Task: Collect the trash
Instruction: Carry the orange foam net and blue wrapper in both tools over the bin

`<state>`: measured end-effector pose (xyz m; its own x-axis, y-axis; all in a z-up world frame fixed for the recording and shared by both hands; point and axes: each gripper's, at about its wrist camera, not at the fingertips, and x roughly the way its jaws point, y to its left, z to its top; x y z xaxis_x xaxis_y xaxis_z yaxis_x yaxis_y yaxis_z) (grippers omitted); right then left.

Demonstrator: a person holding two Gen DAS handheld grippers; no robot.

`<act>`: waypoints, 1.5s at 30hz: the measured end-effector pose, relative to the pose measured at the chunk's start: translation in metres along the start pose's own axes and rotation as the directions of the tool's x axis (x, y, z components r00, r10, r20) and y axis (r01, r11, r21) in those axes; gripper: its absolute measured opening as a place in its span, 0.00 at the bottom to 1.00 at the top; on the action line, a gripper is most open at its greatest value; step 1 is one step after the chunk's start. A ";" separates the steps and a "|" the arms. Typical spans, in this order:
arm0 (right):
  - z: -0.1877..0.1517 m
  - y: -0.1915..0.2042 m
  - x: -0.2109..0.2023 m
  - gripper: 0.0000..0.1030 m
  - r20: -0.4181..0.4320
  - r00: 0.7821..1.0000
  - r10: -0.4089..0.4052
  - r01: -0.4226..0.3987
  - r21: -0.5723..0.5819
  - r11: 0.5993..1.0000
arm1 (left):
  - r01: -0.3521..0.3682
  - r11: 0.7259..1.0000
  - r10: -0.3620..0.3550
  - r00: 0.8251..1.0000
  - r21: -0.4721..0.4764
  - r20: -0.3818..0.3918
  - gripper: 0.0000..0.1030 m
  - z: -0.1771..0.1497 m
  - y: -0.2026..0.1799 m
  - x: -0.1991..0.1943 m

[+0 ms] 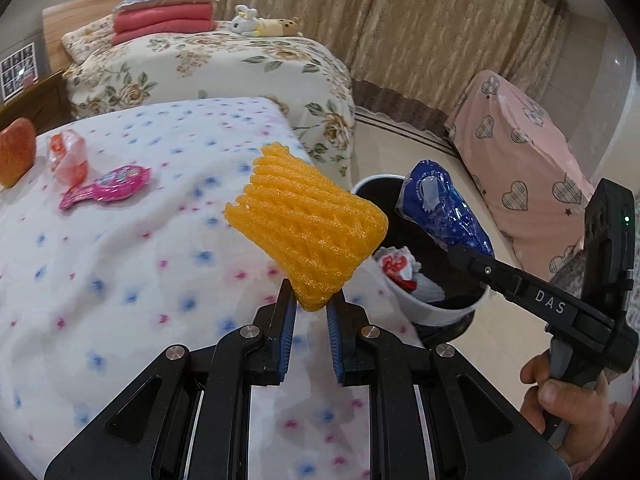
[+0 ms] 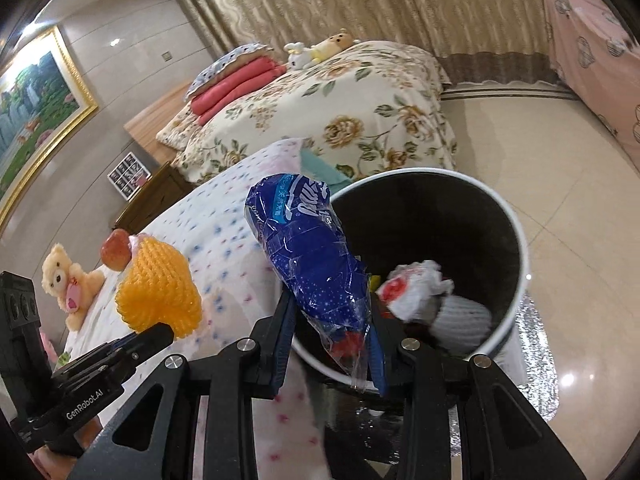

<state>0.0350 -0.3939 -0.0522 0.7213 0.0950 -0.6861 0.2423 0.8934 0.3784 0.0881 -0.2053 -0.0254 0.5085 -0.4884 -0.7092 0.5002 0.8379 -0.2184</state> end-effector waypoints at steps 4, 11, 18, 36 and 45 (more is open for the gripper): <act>0.001 -0.013 -0.007 0.32 0.010 1.000 -0.020 0.020 0.020 1.000 | 0.015 0.999 -0.015 1.000 0.028 -0.005 0.14 0.002 -0.016 0.004; 0.002 -0.028 -0.014 0.32 0.018 0.999 -0.046 0.045 0.047 0.998 | 0.040 0.997 -0.038 0.999 0.071 -0.018 0.14 0.008 -0.039 0.013; 0.004 -0.039 -0.014 0.32 0.017 0.998 -0.064 0.062 0.066 0.996 | 0.054 0.994 -0.051 0.998 0.096 -0.040 0.14 0.013 -0.055 0.025; 0.013 -0.054 -0.005 0.32 0.006 0.997 -0.082 0.081 0.082 0.993 | 0.060 0.989 -0.053 0.997 0.133 -0.058 0.14 0.021 -0.073 0.043; 0.017 -0.057 -0.003 0.32 -0.001 0.997 -0.083 0.083 0.088 0.993 | 0.061 0.988 -0.053 0.997 0.144 -0.059 0.14 0.024 -0.080 0.046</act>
<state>0.0300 -0.4522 -0.0616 0.6977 0.0210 -0.7160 0.3572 0.8563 0.3732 0.0883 -0.3003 -0.0249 0.4390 -0.5166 -0.7351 0.6255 0.7631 -0.1626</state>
